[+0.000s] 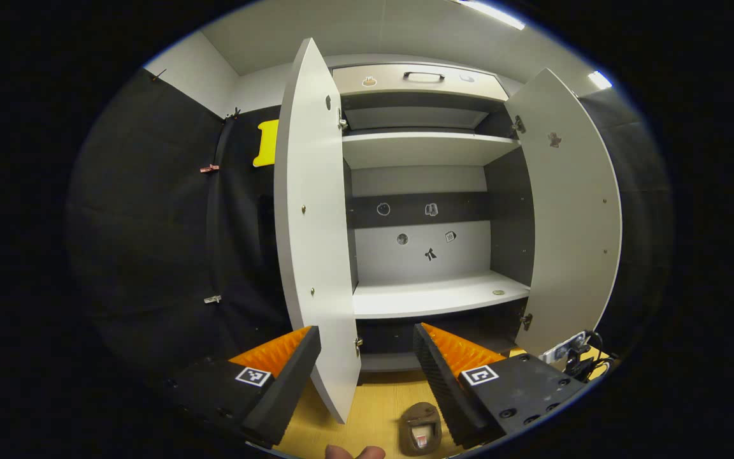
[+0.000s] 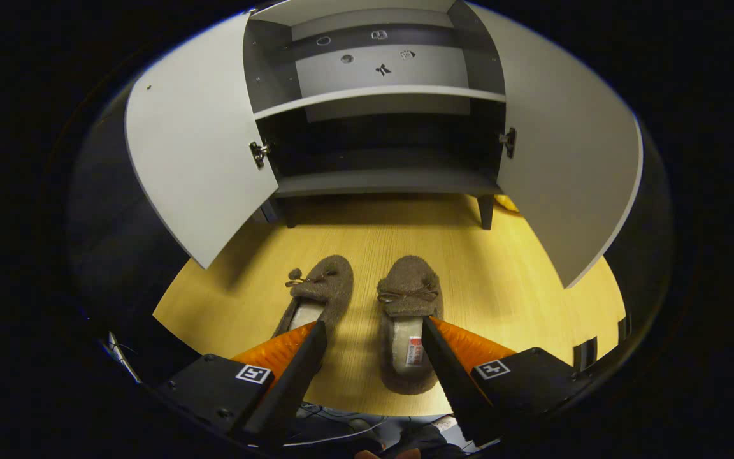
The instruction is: Grab one shoe with the right hand and put it into the shoe cabinet, grab the other shoe with the left hand and put it into the shoe cabinet; then close the right door with the right hand and the left door with the left hand.
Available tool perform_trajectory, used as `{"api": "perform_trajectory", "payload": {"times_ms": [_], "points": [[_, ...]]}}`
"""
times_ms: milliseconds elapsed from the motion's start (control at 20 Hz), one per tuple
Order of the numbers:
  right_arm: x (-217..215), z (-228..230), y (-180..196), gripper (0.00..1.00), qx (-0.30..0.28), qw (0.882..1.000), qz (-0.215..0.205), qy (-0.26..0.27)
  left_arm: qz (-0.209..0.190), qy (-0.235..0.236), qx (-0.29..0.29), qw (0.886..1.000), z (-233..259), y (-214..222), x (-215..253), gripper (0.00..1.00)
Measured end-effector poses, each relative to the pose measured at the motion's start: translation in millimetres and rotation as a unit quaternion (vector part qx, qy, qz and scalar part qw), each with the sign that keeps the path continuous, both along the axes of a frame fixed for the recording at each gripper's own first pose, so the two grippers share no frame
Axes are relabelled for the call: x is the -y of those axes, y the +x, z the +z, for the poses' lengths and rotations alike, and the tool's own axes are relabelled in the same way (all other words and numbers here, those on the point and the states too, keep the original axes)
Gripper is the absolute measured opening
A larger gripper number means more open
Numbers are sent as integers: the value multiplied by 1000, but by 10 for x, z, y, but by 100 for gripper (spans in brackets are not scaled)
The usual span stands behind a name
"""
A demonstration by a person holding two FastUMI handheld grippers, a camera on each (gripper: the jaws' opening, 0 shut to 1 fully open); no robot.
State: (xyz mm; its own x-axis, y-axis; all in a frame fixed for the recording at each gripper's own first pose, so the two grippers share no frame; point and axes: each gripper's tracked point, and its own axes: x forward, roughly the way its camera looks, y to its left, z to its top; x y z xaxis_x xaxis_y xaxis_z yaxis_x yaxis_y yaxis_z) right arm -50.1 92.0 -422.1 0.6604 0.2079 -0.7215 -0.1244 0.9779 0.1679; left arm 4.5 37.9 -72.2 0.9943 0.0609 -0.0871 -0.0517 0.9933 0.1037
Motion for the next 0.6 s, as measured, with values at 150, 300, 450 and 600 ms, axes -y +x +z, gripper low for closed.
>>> {"api": "perform_trajectory", "payload": {"times_ms": [150,300,450,600], "points": [[-24,-403,81,97,-33,999,-17,14,4,0,-9,1000,-120,64,-74,93],[-66,-661,237,89,-38,999,-23,12,11,5,-23,1000,-238,129,-157,93],[-118,-850,461,80,-27,999,-26,1,17,13,-29,999,-284,187,-213,93],[-25,-975,666,62,-17,998,-52,-24,13,21,-29,999,-282,234,-195,93]]}}
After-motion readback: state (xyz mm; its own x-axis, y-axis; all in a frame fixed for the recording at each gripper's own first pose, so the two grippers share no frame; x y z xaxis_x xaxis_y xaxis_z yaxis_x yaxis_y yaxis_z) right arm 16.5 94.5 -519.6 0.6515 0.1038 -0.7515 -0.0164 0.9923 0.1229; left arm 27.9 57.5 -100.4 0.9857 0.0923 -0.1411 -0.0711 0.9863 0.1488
